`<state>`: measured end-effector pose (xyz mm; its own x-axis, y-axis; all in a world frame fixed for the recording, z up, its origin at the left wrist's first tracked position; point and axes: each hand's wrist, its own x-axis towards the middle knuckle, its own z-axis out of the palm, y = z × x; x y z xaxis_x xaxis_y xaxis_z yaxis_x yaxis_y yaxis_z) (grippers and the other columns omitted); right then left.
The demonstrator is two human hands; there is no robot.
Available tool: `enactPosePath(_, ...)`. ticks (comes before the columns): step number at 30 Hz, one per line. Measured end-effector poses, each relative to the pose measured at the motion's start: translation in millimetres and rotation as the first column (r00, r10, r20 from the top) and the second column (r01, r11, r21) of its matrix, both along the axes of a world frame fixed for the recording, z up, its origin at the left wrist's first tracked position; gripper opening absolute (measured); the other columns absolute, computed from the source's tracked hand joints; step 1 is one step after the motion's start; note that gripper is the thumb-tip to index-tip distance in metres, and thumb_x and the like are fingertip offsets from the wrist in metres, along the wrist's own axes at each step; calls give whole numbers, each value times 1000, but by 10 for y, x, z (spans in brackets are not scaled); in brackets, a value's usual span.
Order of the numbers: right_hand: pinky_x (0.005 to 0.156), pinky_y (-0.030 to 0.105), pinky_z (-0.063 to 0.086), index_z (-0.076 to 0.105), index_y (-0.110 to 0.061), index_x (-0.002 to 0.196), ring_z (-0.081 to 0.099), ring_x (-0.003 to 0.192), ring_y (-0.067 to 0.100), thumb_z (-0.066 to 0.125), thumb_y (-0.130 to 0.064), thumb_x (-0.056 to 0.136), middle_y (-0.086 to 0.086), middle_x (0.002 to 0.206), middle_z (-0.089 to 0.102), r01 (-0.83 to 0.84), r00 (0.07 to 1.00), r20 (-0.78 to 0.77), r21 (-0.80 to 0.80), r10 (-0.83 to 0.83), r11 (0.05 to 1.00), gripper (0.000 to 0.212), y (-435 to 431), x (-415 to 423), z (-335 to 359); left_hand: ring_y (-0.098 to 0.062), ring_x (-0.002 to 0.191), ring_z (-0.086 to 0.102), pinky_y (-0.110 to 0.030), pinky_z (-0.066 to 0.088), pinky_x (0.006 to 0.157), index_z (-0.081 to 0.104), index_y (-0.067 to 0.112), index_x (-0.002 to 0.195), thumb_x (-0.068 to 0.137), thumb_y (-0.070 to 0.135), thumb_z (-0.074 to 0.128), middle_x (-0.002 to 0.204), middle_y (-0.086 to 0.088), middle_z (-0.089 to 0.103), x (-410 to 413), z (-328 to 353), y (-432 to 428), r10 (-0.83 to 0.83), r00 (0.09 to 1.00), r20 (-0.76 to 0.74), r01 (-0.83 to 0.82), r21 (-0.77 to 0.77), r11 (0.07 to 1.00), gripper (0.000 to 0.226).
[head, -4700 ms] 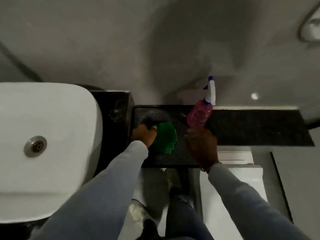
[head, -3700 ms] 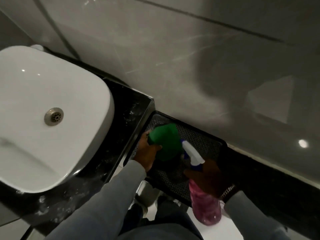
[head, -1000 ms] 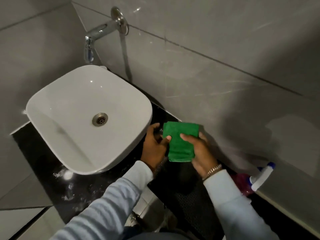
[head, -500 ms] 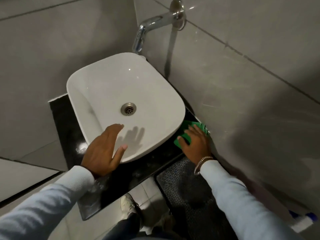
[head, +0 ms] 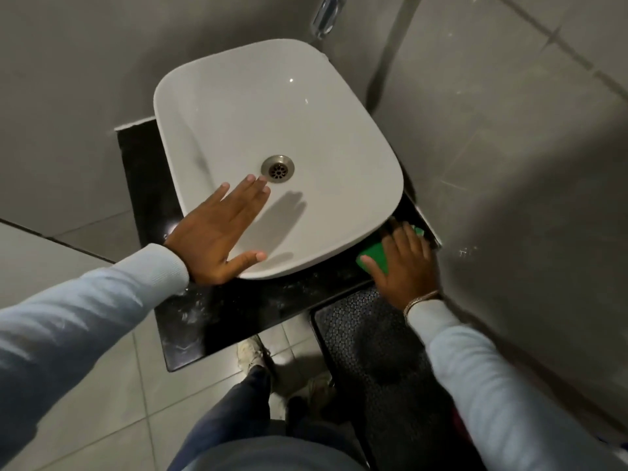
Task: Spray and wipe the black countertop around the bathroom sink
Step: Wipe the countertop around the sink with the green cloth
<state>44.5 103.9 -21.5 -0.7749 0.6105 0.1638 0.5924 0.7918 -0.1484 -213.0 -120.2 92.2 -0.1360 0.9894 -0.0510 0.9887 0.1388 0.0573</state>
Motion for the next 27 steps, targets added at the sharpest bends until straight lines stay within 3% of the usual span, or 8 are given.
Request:
enactPosePath(6, 111, 50, 30, 45, -9, 138, 37, 139, 35, 40, -53, 93, 13, 152, 40, 403, 909, -72, -97, -410, 910, 64, -188, -209, 22, -23, 151, -3, -48, 8, 123, 0, 10, 152, 87, 66, 21, 163, -12, 2, 10, -6, 30, 0, 1000, -16, -1, -14, 1000, 88)
enactPosePath(12, 105, 50, 36, 52, -6, 130, 43, 134, 38, 38, -58, 92, 20, 142, 50, 72, 997, -20, 1, -72, 997, 66, -96, 8, -66, -24, 151, -3, -47, 7, 123, 1, 9, 151, 87, 66, 18, 163, -12, 2, -1, -8, 21, 8, 1000, -21, -8, -11, 1000, 88)
enactPosePath(17, 112, 53, 29, 46, -5, 137, 34, 141, 37, 43, -47, 91, 17, 153, 38, 491, 853, -105, -166, -511, 855, 62, -503, -376, 14, -23, 151, -3, -46, 6, 123, 0, 9, 151, 87, 65, 21, 163, -11, 1, 14, 3, 15, 15, 1000, -17, -15, 3, 1000, 88)
enactPosePath(19, 113, 52, 28, 49, -4, 131, 34, 140, 38, 41, -48, 92, 21, 148, 44, 352, 924, -105, -147, -369, 924, 60, -886, -400, -35, -24, 151, -2, -47, 8, 123, 1, 8, 151, 88, 64, 22, 163, -12, 3, 19, 12, 2, 13, 1000, -23, -12, 12, 1000, 88)
enactPosePath(21, 111, 51, 30, 50, -7, 131, 38, 137, 37, 37, -54, 93, 20, 142, 50, 48, 996, -67, -85, -54, 995, 62, -1056, -228, -124, -25, 151, -1, -48, 9, 123, 1, 8, 151, 88, 64, 21, 163, -12, 4, 14, 22, 0, 2, 1000, -27, -2, 8, 1000, 87)
enactPosePath(23, 108, 50, 38, 47, -11, 136, 44, 134, 35, 30, -60, 92, 18, 142, 52, -197, 980, 0, -21, 197, 980, 68, -826, -49, -157, -25, 151, -1, -48, 9, 123, 1, 7, 151, 88, 65, 19, 163, -13, 3, 9, 25, 2, -19, 999, -25, 19, -2, 1000, 87)
enactPosePath(25, 104, 52, 41, 47, -8, 136, 47, 131, 38, 26, -62, 92, 21, 140, 53, -176, 984, 14, 7, 176, 984, 72, -521, 39, -144, -24, 151, -2, -48, 9, 123, 1, 7, 151, 88, 66, 17, 163, -13, 2, 8, 20, 11, -33, 999, -25, 33, -9, 999, 88)
enactPosePath(27, 107, 52, 36, 45, -1, 136, 43, 134, 41, 34, -56, 92, 24, 143, 49, 66, 996, -60, -52, -69, 996, 71, -260, 1, -78, -24, 150, -3, -49, 9, 122, 0, 8, 151, 88, 67, 15, 163, -13, 2, 59, 5, 40, -25, 1000, -12, 25, 6, 1000, 88)
